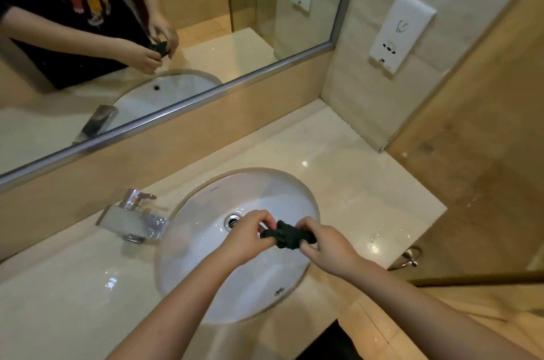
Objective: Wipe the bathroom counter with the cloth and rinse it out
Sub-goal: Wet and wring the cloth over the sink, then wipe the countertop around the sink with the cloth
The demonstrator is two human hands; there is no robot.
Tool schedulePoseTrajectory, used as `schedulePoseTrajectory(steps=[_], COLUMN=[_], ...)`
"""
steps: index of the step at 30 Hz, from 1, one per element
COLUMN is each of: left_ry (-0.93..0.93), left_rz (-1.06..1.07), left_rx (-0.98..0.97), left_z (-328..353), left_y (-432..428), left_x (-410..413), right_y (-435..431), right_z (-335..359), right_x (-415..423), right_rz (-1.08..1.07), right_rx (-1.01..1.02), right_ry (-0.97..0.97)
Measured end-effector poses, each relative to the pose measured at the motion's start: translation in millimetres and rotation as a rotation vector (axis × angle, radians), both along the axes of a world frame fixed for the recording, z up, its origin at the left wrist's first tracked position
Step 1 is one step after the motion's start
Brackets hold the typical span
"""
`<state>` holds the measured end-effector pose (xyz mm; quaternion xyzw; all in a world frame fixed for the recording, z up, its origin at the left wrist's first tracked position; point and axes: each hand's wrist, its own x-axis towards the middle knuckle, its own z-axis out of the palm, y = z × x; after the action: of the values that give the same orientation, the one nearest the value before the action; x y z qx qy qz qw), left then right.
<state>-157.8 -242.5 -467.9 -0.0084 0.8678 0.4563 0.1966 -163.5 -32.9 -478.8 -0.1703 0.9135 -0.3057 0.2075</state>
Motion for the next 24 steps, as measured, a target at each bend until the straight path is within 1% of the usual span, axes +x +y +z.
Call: schedulePoseTrajectory(steps=[3,6,8,10,14,16,18,21,24], left_ry=[-0.033,-0.065,-0.079,-0.053,-0.037,-0.004,0.038,0.088,0.106], left_rz=[-0.026,-0.016,0.016,0.040,0.156,0.194,0.186,0.097,0.069], left_rx=[-0.073,-0.082,-0.061,-0.070,-0.050,-0.035,-0.039,-0.112,-0.132], left_z=[-6.9,-7.4,-6.7,-6.7,1.0,7.5,13.2,18.8,17.0], left_y=[42.3,91.3,119.7,143.2,175.7,183.5,185.3,181.3,177.4], left_x=[-28.2,-60.2,-81.1,-101.6,-129.9,-139.3,-149.0,-162.0,-178.2], right_y=[40.7,88.6,117.5,141.2,165.6,167.4,167.4,167.6,163.1], right_z=[-10.4,-18.0,-20.7,-23.4,-21.4,-19.1,-19.1,-21.3,-24.1], right_x=[-37.2,-78.8,-100.1,-118.8,-141.8,-148.9,-158.9,-180.2,-201.0], right_rz=[-0.023,-0.009,-0.046,-0.074,-0.082,-0.022,0.040,0.059,0.061], right_rx=[-0.013,-0.027,-0.037,-0.042,-0.137,-0.161,-0.162,-0.137,-0.028], right_ry=[-0.003,0.030,-0.004,-0.049,-0.101,-0.097,-0.064,0.037,0.276])
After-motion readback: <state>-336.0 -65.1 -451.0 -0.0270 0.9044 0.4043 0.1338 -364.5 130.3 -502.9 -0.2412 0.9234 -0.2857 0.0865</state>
